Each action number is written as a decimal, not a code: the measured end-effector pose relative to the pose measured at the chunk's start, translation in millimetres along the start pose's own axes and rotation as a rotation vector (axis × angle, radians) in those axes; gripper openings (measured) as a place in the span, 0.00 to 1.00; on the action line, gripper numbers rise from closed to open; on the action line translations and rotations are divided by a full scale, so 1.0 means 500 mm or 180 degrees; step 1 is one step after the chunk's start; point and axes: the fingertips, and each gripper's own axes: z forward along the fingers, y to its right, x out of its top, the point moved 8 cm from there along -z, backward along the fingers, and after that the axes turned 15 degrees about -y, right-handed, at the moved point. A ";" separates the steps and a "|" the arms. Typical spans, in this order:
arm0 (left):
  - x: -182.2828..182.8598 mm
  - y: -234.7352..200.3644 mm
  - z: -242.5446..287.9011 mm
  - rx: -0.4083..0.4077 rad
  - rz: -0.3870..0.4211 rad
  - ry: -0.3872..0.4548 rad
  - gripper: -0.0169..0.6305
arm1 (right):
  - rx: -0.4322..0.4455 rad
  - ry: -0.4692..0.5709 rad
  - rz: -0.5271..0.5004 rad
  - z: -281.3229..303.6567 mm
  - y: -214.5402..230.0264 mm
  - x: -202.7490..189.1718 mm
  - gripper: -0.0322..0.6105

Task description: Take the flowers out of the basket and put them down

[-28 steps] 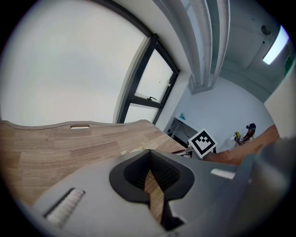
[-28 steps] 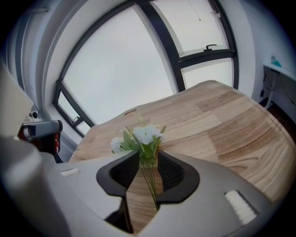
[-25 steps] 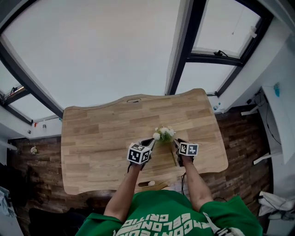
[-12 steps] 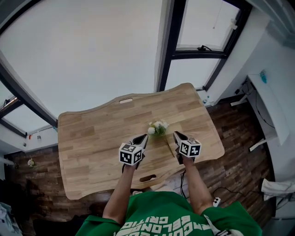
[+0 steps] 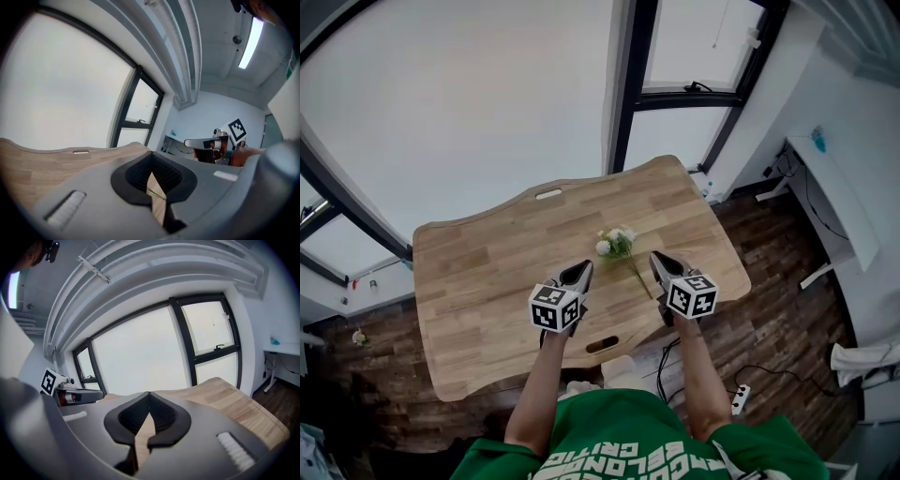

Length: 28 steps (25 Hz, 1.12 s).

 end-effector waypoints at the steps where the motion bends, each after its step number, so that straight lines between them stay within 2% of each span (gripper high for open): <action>1: -0.001 0.004 -0.009 -0.0002 0.0023 0.0035 0.05 | 0.0011 0.0005 -0.0033 -0.006 -0.011 -0.004 0.06; 6: -0.017 0.004 -0.037 0.0031 0.0075 0.0082 0.05 | 0.0047 -0.0013 -0.0183 -0.018 -0.057 -0.021 0.06; 16: -0.035 -0.001 -0.078 0.0086 0.0063 0.0157 0.05 | 0.0202 -0.0126 -0.0224 -0.004 -0.101 -0.049 0.06; 28: -0.048 -0.051 -0.112 0.0200 -0.0011 0.0165 0.05 | 0.0436 -0.0204 -0.0364 0.067 -0.164 -0.035 0.06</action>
